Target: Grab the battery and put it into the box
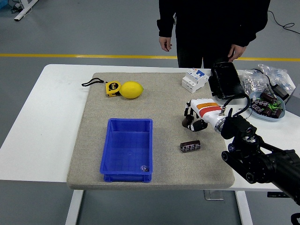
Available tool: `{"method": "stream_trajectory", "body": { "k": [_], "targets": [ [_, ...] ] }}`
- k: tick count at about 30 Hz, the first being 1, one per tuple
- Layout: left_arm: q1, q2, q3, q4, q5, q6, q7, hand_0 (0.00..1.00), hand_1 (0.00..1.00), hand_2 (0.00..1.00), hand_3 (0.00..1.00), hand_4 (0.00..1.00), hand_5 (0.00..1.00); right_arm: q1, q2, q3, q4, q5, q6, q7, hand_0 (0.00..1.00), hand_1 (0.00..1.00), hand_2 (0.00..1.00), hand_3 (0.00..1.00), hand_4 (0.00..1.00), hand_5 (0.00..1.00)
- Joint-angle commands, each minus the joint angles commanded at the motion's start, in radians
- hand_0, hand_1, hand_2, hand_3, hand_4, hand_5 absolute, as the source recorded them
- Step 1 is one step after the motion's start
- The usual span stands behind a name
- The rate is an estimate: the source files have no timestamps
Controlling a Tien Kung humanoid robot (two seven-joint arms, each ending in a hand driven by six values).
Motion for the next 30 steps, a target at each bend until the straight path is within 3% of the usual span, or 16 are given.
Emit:
{"method": "stream_trajectory", "body": {
  "k": [10, 17, 30],
  "targets": [
    [-0.007, -0.001, 0.003, 0.000, -0.005, -0.001, -0.001, 0.754, 0.702, 0.727, 0.627, 0.700, 0.613, 0.002, 0.002, -0.003, -0.018, 0.009, -0.021, 0.008, 0.151, 0.342, 0.438, 0.475, 0.857, 0.167],
    [-0.009, -0.001, 0.002, 0.000, -0.004, -0.001, -0.002, 0.754, 0.701, 0.726, 0.627, 0.700, 0.614, 0.006, 0.002, -0.005, -0.021, 0.013, -0.022, 0.012, 0.132, 0.311, 0.413, 0.475, 0.933, 0.138],
    [-0.012, -0.002, 0.000, 0.000, -0.001, -0.001, -0.002, 0.755, 0.703, 0.728, 0.627, 0.698, 0.612, 0.009, 0.001, -0.012, -0.021, 0.018, -0.019, 0.016, 0.138, 0.306, 0.414, 0.479, 0.934, 0.142]
  ]
}}
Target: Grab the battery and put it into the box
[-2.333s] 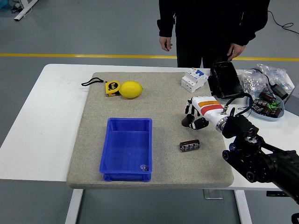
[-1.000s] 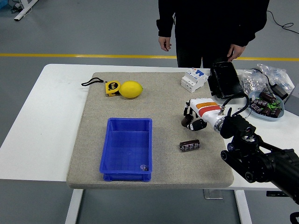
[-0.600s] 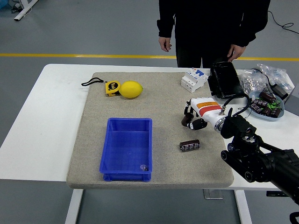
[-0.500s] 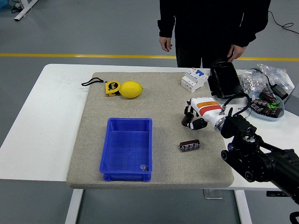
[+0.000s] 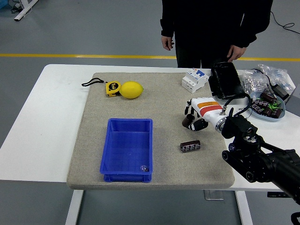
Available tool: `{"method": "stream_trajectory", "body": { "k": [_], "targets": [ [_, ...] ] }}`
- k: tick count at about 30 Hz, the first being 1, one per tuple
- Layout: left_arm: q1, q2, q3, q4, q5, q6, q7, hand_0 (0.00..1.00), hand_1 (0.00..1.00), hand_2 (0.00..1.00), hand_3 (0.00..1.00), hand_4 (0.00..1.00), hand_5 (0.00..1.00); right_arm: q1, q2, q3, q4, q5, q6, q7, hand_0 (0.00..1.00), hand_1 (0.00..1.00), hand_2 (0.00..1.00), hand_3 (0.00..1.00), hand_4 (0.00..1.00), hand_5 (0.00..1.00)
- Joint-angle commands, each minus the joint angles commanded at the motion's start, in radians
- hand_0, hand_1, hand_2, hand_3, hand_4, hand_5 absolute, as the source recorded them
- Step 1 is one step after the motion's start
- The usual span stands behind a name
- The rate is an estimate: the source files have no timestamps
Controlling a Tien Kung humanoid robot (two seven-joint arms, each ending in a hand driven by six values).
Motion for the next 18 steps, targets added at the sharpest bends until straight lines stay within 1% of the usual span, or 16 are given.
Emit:
{"method": "stream_trajectory", "body": {
  "k": [4, 5, 12, 17, 18],
  "targets": [
    [-0.001, 0.000, 0.001, 0.000, -0.001, 0.000, 0.000, 0.755, 0.703, 0.728, 0.627, 0.698, 0.612, 0.004, 0.003, -0.005, -0.009, -0.004, 0.005, -0.004, 0.138, 0.306, 0.414, 0.479, 0.934, 0.142],
    [-0.001, 0.000, 0.001, 0.000, -0.001, 0.000, 0.000, 0.755, 0.703, 0.728, 0.627, 0.699, 0.614, 0.006, 0.005, -0.007, -0.014, -0.006, 0.010, -0.007, 0.148, 0.328, 0.444, 0.491, 0.872, 0.180],
    [-0.003, 0.000, 0.005, 0.000, -0.005, 0.000, -0.001, 0.754, 0.703, 0.728, 0.627, 0.700, 0.613, 0.009, 0.007, -0.018, -0.031, -0.010, 0.017, -0.010, 0.149, 0.331, 0.447, 0.495, 0.880, 0.167],
    [-0.005, 0.000, 0.006, 0.000, -0.005, -0.001, 0.000, 0.754, 0.703, 0.728, 0.627, 0.700, 0.613, 0.012, 0.008, -0.021, -0.033, -0.015, 0.011, -0.007, 0.149, 0.331, 0.447, 0.495, 0.880, 0.167],
    [-0.005, 0.000, 0.006, 0.000, -0.005, -0.001, 0.000, 0.755, 0.702, 0.729, 0.627, 0.700, 0.614, 0.013, 0.008, -0.022, -0.033, -0.016, 0.009, -0.007, 0.149, 0.325, 0.440, 0.480, 0.875, 0.159]
  ]
}}
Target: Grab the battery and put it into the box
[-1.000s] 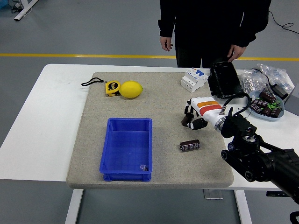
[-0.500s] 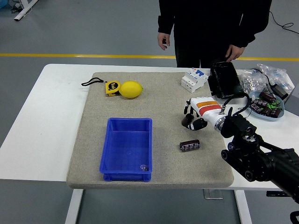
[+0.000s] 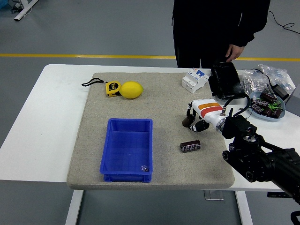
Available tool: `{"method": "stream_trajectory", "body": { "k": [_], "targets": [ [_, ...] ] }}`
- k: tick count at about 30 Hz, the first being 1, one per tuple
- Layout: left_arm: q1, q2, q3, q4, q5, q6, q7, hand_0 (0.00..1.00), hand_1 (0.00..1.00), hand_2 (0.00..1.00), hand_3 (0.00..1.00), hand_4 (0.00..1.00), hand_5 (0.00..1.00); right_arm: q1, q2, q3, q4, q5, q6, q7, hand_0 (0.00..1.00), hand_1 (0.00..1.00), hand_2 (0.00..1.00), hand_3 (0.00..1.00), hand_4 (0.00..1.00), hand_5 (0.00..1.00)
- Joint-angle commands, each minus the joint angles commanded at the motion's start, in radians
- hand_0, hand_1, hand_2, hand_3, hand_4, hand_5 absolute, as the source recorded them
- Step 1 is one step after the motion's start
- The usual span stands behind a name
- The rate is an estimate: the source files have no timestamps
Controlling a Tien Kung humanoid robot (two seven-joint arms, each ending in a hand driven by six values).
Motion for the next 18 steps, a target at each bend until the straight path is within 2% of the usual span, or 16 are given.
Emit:
{"method": "stream_trajectory", "body": {
  "k": [5, 6, 10, 11, 18],
  "targets": [
    [-0.002, 0.000, 0.004, 0.000, -0.003, 0.000, 0.000, 0.755, 0.702, 0.729, 0.627, 0.700, 0.614, 0.002, 0.002, -0.004, -0.007, 0.000, -0.014, 0.004, 0.149, 0.325, 0.440, 0.480, 0.875, 0.159],
    [-0.002, 0.000, 0.005, 0.000, -0.003, 0.000, 0.000, 0.756, 0.702, 0.729, 0.627, 0.701, 0.616, 0.002, 0.003, -0.005, -0.009, 0.000, -0.016, 0.005, 0.147, 0.313, 0.425, 0.463, 0.898, 0.118],
    [-0.003, 0.001, 0.007, 0.000, -0.007, 0.000, -0.001, 0.756, 0.702, 0.729, 0.627, 0.701, 0.616, 0.002, 0.004, -0.009, -0.013, -0.003, -0.020, 0.006, 0.147, 0.313, 0.425, 0.463, 0.898, 0.118],
    [-0.003, 0.000, 0.007, 0.000, -0.008, 0.000, -0.001, 0.755, 0.703, 0.728, 0.627, 0.701, 0.615, 0.002, 0.004, -0.010, -0.014, -0.004, -0.021, 0.006, 0.147, 0.305, 0.415, 0.454, 0.919, 0.081],
    [-0.002, 0.000, 0.006, 0.000, -0.004, 0.000, 0.000, 0.755, 0.705, 0.729, 0.626, 0.701, 0.614, 0.001, 0.006, -0.013, -0.017, -0.006, -0.022, 0.009, 0.146, 0.297, 0.406, 0.450, 0.930, 0.058]
  ]
}}
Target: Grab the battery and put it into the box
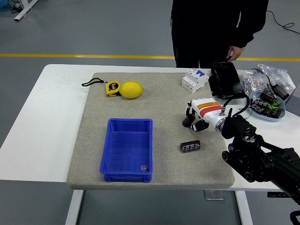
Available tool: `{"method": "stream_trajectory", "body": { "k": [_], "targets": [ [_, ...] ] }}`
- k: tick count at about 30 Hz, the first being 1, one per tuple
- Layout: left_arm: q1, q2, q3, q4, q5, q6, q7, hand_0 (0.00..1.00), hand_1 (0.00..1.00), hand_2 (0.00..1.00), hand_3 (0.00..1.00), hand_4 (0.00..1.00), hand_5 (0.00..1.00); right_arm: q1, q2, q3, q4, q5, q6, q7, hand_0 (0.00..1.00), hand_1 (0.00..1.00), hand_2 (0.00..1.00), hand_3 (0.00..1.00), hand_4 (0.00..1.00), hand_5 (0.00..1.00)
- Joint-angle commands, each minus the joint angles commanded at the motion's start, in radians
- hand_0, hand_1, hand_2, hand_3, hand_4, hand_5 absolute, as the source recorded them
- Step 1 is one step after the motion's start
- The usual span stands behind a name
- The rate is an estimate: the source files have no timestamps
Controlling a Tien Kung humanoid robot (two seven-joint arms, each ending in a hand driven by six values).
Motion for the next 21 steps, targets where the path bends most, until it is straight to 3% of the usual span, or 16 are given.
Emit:
{"method": "stream_trajectory", "body": {
  "k": [21],
  "targets": [
    [0.012, 0.002, -0.008, 0.000, 0.016, -0.001, 0.004, 0.755, 0.704, 0.728, 0.626, 0.701, 0.614, -0.007, 0.006, -0.004, 0.002, -0.001, -0.011, 0.008, 0.135, 0.265, 0.388, 0.429, 0.924, 0.023]
  ]
}}
